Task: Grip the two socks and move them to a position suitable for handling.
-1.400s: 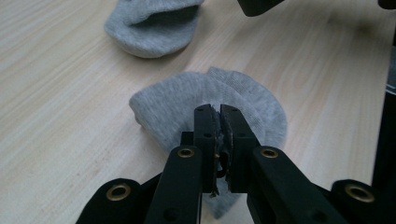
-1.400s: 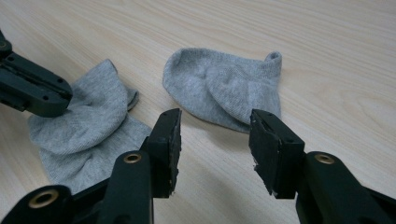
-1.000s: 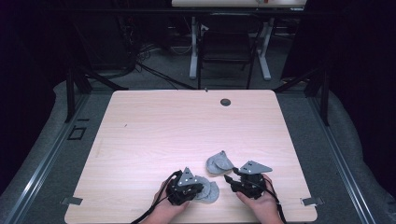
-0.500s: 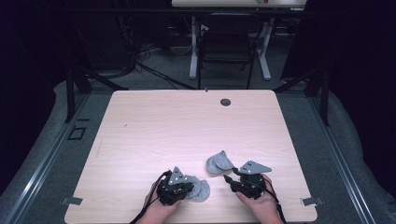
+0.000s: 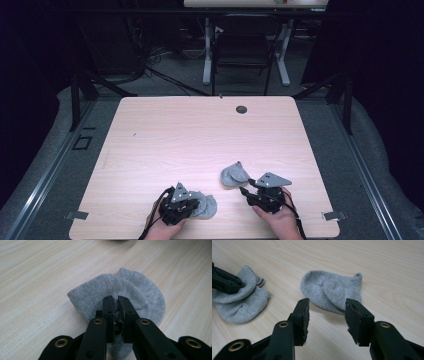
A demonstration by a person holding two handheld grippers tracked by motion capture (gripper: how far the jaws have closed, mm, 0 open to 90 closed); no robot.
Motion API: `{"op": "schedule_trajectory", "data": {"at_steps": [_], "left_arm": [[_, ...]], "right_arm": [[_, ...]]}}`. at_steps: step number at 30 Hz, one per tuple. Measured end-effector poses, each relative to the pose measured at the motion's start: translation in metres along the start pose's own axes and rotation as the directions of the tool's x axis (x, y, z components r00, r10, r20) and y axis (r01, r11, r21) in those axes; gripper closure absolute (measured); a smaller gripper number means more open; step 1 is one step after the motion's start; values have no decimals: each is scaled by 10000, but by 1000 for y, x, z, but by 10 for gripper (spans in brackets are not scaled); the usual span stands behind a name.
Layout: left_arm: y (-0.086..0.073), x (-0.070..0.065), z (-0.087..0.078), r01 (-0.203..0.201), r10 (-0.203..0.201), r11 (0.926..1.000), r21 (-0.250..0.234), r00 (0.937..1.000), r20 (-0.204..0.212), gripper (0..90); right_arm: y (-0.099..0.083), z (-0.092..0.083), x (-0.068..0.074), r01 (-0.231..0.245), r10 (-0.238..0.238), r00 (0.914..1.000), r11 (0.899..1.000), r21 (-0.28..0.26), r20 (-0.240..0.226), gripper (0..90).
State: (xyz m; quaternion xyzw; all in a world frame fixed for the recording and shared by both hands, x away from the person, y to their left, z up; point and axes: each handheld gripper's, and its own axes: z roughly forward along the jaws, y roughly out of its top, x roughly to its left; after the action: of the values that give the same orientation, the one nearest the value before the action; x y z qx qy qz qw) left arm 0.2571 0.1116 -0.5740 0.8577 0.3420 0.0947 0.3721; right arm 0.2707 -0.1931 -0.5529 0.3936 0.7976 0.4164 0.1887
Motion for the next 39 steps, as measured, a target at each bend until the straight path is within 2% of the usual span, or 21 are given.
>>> {"op": "schedule_trajectory", "data": {"at_steps": [5,9,11,12,13,16,17,21,24,30,33,36,39], "left_arm": [[-3,0,-5,149,-149,9999,-77,9998,100,841],[-2,2,-11,186,-182,9994,-307,9997,149,824],[-1,3,-13,180,-179,9989,-428,9998,34,818],[-1,5,-14,270,-269,9983,-509,9996,17,816],[0,7,-16,189,-189,9987,-480,9998,11,813],[0,12,-20,286,-292,9979,-587,9995,-79,805],[1,14,-21,359,-367,9973,-641,9993,-112,805],[2,19,-26,378,-401,9963,-766,9988,-281,798],[1,23,-28,431,-461,9958,-802,9983,-353,794],[0,28,-28,491,-526,9955,-809,9977,-417,793],[0,29,-28,520,-557,9953,-816,9975,-439,791],[0,31,-28,582,-621,9947,-846,9971,-445,788],[0,33,-31,624,-673,9940,-897,9964,-516,787]], "right_arm": [[3,-3,-2,-85,84,10000,9999,-58,-18,588],[8,-4,-6,-94,95,9999,9999,-144,58,671],[13,-5,-8,0,0,9999,10000,-3,158,739],[15,-4,-9,23,-23,9999,10000,43,115,764],[17,-3,-10,44,-44,10000,10000,55,55,787],[23,2,-13,258,-263,9995,9992,302,192,821],[25,5,-15,367,-381,9988,9983,444,308,823],[30,22,-26,199,-249,9978,9965,809,610,827],[31,32,-30,199,-263,9978,9947,1012,616,819],[30,43,-32,229,-257,9993,9949,981,274,795],[29,47,-30,397,-407,9991,9936,1056,72,790],[27,53,-28,480,-456,9987,9905,1286,-219,773],[25,58,-26,592,-554,9980,9865,1524,-289,773]]}}
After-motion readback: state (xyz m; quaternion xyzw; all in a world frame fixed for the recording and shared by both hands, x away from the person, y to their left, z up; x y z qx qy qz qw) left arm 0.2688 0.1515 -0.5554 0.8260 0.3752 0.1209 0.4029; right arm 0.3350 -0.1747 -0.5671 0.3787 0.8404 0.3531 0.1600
